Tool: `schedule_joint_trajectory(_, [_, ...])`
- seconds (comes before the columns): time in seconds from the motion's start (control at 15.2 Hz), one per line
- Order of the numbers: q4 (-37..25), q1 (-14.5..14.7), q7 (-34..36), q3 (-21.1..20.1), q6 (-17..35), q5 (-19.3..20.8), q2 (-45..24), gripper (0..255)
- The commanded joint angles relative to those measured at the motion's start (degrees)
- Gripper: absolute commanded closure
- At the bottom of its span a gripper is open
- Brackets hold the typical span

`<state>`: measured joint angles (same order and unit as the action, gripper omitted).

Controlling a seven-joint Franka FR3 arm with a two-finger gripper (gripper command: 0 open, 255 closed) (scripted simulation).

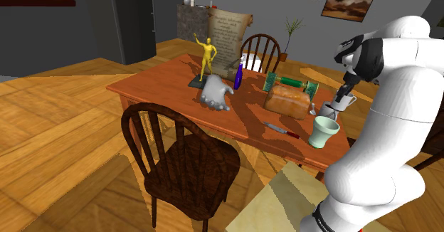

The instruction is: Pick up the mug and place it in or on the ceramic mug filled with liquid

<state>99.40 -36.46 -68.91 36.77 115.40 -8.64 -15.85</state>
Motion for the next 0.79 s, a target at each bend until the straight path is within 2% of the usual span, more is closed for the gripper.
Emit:
schedule_joint_trajectory(0.0, [0.0,0.0,0.0,0.0,0.0,0.0,0.0,0])
schedule_joint_trajectory(0.13, [0.0,0.0,0.0,0.0,0.0,0.0,0.0,0])
schedule_joint_trajectory(0.4, [-5.0,0.4,1.0,0.5,-6.6,1.5,2.0,0])
schedule_joint_trajectory(0.73, [-5.0,0.4,1.0,0.5,-6.6,1.5,2.0,0])
